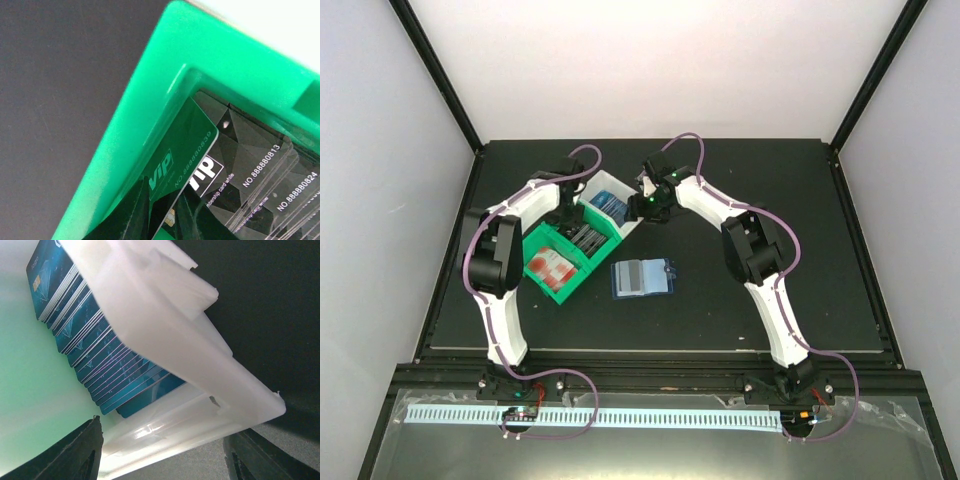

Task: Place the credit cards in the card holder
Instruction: Pick up the credit card from the storage box.

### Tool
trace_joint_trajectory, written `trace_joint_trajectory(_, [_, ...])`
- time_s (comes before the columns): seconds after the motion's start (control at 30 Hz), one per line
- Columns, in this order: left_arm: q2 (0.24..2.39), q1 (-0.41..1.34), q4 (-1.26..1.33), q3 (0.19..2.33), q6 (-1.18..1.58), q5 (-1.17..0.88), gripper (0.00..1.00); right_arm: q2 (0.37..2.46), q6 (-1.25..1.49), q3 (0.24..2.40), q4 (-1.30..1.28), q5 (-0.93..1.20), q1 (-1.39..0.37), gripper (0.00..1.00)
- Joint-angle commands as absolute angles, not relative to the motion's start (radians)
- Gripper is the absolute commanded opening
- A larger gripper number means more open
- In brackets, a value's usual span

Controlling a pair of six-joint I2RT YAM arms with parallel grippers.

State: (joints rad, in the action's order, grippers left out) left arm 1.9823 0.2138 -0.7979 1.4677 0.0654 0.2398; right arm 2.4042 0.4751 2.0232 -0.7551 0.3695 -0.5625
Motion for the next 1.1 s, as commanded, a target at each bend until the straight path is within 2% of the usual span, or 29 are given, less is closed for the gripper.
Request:
trace_joint_trajectory(0.0, [1.969,0.21,-0.738,1.437,0.038,0.318,0.17,2.436,0.466,2.003,-0.818,0.332,-0.556,0.66])
trace_joint_trajectory(0.17, [1.98,0.226,-0.716,1.43,0.019,0.372,0.16,2.437,0.466,2.002,-0.814,0.342,-0.558,0.66])
trace_joint_trajectory(0.33, [1.956,0.265,-0.729,1.449,-0.007,0.419,0.02,2.414,0.437,2.0,-0.811,0.345,-0.556,0.68])
trace_joint_trajectory(0.7, [1.685,0.375,-0.839,1.4,0.035,0.435,0.02,2.166,0.38,1.988,-0.823,0.344,-0.536,0.76])
trace_joint_trajectory(0.8, [1.591,0.389,-0.871,1.394,0.079,0.308,0.02,2.027,0.4,1.878,-0.775,0.38,-0.52,0.77])
trace_joint_trajectory(0.9, [1.481,0.391,-0.861,1.387,0.146,0.052,0.02,1.848,0.447,1.675,-0.638,0.487,-0.501,0.78])
trace_joint_trajectory(1.07, [1.326,0.407,-0.654,1.281,0.313,-0.405,0.02,1.564,0.59,1.338,-0.327,0.691,-0.488,0.79])
